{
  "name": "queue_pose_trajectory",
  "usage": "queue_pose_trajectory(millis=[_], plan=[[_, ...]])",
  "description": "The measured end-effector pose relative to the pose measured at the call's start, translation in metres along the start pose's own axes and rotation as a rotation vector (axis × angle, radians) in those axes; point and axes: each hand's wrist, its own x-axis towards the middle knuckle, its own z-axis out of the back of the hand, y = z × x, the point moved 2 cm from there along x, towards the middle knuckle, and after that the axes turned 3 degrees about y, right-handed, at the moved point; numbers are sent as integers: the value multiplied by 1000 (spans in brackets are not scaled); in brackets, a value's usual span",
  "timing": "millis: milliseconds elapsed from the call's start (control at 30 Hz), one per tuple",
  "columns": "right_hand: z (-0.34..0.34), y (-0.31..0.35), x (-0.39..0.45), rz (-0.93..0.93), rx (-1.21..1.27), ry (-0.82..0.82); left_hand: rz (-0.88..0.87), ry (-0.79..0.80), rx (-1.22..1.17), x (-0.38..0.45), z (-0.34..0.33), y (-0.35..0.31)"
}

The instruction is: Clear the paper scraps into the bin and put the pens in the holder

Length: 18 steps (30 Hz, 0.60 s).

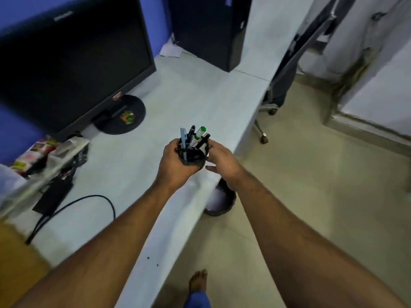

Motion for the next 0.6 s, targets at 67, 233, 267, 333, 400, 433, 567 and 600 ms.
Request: queue_pose_trajectory(millis=[67, 233, 267, 333, 400, 433, 567, 600], plan=[[-20, -3, 23, -45, 22, -2, 60, -26, 8, 12, 16, 26], [-54, -16, 58, -133, 37, 13, 183, -16, 26, 30, 39, 77], [-56, -18, 61, -150, 56, -1, 207, -8, 35, 31, 41, 81], [-57, -20, 61, -169, 95, -21, 231, 0, 90, 32, 44, 80], [-56, -20, 58, -195, 155, -62, 256, -23, 105, 29, 43, 72], [-56, -17, 52, -205, 168, -112, 270, -52, 109, 24, 44, 66], [-51, -7, 24, -165, 151, -347, 384, -167, 207, 0, 43, 40], [-49, -2, 9, -144, 145, -378, 421, -207, 239, -10, 43, 32]])
